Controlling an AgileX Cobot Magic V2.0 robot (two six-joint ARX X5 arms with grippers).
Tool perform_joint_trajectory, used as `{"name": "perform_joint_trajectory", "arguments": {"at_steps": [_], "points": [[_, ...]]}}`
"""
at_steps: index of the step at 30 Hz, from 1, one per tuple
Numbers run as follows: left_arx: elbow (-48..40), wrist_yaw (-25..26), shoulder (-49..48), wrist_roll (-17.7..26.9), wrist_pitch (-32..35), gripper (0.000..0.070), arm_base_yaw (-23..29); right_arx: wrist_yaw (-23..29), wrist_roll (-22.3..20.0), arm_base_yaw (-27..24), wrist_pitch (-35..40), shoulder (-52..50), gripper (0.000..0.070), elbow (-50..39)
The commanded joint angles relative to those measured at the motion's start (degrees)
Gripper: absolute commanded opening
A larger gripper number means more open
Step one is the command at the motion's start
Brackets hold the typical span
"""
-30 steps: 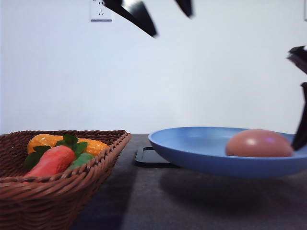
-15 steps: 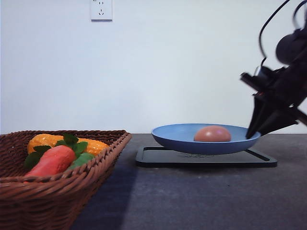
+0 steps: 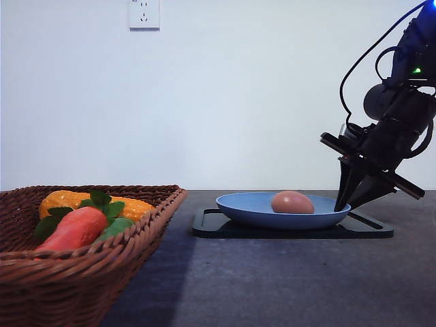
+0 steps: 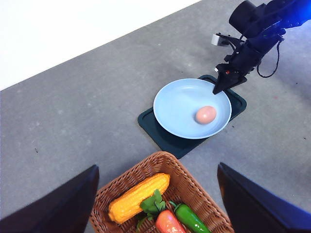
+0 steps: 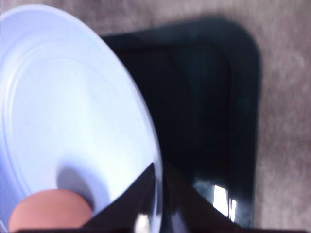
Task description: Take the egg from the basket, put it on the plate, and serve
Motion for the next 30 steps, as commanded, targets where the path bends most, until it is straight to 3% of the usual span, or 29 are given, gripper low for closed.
{"name": "perform_joint_trajectory", "arguments": {"at_steps": [1, 3, 10, 15, 20, 24, 26, 30], "points": [[1.36, -0.26, 0.31, -0.30, 0.37, 0.0492, -0.33, 0.26, -0.77, 0.02, 0.31, 1.14, 0.0172, 1.25], [1.36, -0.26, 0.31, -0.28, 0.39, 0.0492, -0.33, 0.30, -0.79, -0.03, 0.24, 1.14, 0.0253, 1.27], [1.33, -0.28, 0.98, -0.26, 1.33, 0.0486, -0.31, 0.28, -1.00, -0.66, 0.84, 0.21, 0.0258, 1.29], [1.33, -1.18, 3.14, 0.68, 1.63, 0.0386, -0.26, 0.70, -1.60, -1.74, 0.49, -3.23, 0.0255, 1.29], [1.33, -8.15, 5.79, 2.27, 1.00, 0.0180, -0.22, 3.29, -2.25, -2.23, -0.93, -9.45, 0.0176, 1.27], [1.33, -9.73, 7.86, 3.66, 0.96, 0.0012, 1.32, 3.40, -4.57, -1.78, -2.93, -15.65, 0.0040, 1.24], [1.31, -9.70, 8.76, 4.11, 1.00, 0.0000, 2.75, 4.69, -5.29, -0.91, -3.66, -18.71, 0.0000, 1.18], [0.65, -9.66, 9.66, 4.92, 1.32, 0.0000, 7.13, 10.89, -6.58, 2.14, -6.31, -25.12, 0.0000, 1.13]]}}
